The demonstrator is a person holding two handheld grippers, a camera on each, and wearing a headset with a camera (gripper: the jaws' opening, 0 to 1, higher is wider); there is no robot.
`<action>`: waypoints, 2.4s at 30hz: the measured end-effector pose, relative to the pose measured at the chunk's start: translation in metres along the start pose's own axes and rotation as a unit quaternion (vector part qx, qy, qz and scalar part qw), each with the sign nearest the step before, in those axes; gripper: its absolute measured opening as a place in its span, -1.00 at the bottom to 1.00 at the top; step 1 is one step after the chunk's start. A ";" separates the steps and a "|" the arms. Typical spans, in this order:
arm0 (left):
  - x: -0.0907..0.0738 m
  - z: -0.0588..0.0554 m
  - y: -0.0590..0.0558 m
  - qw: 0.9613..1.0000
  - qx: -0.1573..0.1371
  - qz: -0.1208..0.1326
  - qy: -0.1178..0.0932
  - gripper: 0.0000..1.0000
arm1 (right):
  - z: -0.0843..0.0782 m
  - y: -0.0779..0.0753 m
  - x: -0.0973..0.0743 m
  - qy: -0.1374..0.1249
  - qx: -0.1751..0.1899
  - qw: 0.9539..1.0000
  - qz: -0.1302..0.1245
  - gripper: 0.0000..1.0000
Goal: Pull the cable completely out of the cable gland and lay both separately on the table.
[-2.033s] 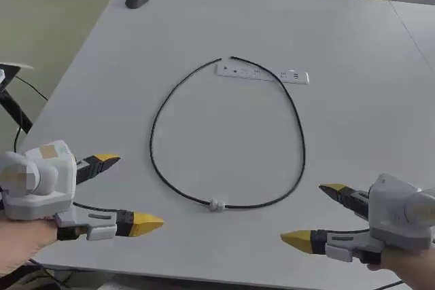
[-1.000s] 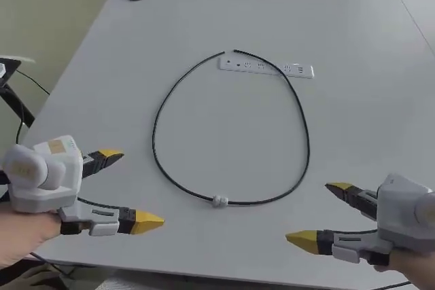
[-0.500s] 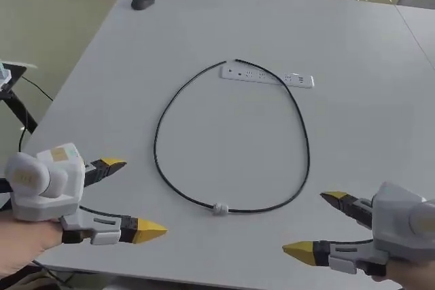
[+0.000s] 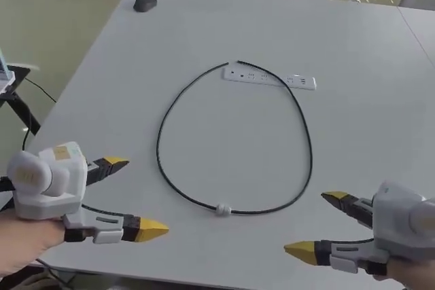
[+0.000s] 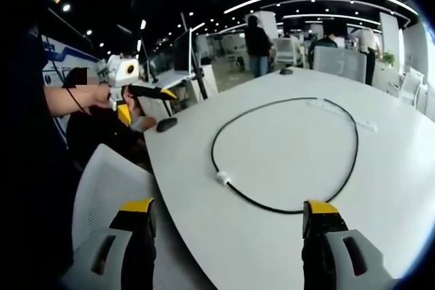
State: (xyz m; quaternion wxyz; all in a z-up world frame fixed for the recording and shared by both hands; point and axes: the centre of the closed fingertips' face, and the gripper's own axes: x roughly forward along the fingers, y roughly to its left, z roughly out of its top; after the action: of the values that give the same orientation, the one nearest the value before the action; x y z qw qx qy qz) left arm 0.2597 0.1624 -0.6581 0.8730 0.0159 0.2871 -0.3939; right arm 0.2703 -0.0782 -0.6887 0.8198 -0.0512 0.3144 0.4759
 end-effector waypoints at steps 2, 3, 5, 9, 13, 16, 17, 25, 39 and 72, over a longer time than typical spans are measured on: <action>0.000 -0.002 0.001 1.000 0.002 0.002 0.003 0.97 | 0.001 -0.003 0.003 0.001 0.000 1.000 -0.003 0.82; 0.000 -0.002 0.001 1.000 0.002 0.002 0.004 0.97 | 0.002 -0.003 0.004 0.002 0.001 1.000 -0.003 0.82; 0.001 -0.003 0.002 1.000 0.003 0.002 0.004 0.97 | 0.003 -0.002 0.008 0.006 -0.003 1.000 0.000 0.80; 0.001 -0.004 0.003 1.000 -0.002 0.004 0.001 0.97 | 0.007 0.000 0.019 0.014 -0.011 1.000 0.009 0.77; 0.001 -0.008 0.004 1.000 -0.004 0.005 0.004 0.97 | 0.011 0.000 0.030 0.027 -0.025 0.999 0.019 0.74; 0.001 -0.010 0.005 1.000 -0.009 0.005 0.005 0.97 | 0.011 -0.001 0.039 0.041 -0.023 0.999 0.024 0.65; 0.001 -0.011 0.005 1.000 -0.009 0.005 0.006 0.97 | 0.011 -0.002 0.043 0.046 -0.022 0.998 0.028 0.62; 0.002 -0.014 0.002 1.000 -0.006 0.001 0.009 0.96 | 0.008 0.002 0.068 0.075 -0.055 0.995 0.047 0.49; 0.006 -0.017 0.000 1.000 -0.010 -0.006 0.007 0.96 | 0.001 0.004 0.104 0.113 -0.094 0.987 0.070 0.25; 0.006 -0.032 -0.002 0.999 -0.011 -0.022 0.024 0.91 | -0.023 0.010 0.166 0.180 -0.152 0.964 0.120 -0.14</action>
State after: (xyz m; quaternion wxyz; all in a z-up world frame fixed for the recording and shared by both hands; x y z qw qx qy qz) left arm 0.2456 0.1647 -0.6879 0.8568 0.0095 0.3129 -0.4097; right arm 0.3093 0.0427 -0.7984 0.6688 -0.2220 0.3845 0.5963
